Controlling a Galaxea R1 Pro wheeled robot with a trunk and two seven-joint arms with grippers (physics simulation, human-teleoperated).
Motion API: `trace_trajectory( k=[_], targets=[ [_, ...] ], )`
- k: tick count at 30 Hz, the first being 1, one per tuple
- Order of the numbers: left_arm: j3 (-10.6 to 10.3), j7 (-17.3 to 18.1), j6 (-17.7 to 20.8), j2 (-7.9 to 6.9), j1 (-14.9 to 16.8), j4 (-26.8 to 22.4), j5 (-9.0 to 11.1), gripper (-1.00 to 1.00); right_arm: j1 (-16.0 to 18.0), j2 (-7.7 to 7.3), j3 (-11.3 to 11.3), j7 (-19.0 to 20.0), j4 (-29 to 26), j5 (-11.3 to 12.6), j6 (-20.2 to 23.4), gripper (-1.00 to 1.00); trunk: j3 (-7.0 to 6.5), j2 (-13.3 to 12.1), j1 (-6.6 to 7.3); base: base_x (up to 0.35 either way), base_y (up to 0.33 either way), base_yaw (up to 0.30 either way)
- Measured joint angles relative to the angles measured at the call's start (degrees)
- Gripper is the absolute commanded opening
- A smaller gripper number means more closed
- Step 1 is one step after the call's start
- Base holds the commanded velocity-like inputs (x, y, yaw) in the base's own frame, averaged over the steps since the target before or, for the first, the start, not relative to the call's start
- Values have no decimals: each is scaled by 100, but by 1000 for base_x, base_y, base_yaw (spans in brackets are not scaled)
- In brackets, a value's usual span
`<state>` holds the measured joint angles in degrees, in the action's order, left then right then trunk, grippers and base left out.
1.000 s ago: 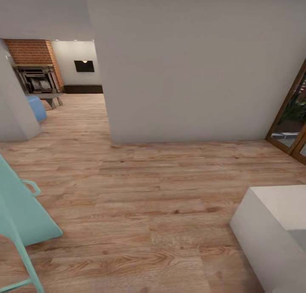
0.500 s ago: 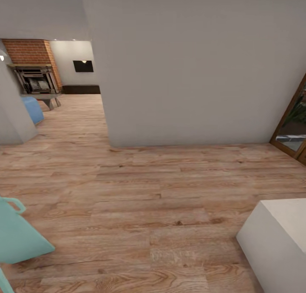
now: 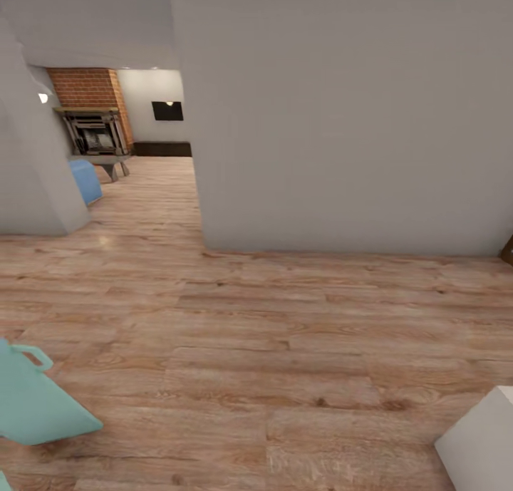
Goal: Move the two storage containers from the living room to the garage. In the garage, place one container on the floor and stack the other container on top of it (either order is fine).
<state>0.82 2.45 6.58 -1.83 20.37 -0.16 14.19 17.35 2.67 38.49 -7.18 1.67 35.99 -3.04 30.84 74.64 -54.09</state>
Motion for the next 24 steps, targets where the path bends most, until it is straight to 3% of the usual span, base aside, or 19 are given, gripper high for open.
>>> trace_trajectory(
  k=[15,24],
  targets=[
    [0,0,0,0,0,0,0,100,0,0,0,0,0,0,-2,100,0,0,0,322,0,264],
    [0,-1,1,0,0,0,-1,100,0,0,-1,0,0,0,-10,100,0,0,0,322,0,29]
  ],
)
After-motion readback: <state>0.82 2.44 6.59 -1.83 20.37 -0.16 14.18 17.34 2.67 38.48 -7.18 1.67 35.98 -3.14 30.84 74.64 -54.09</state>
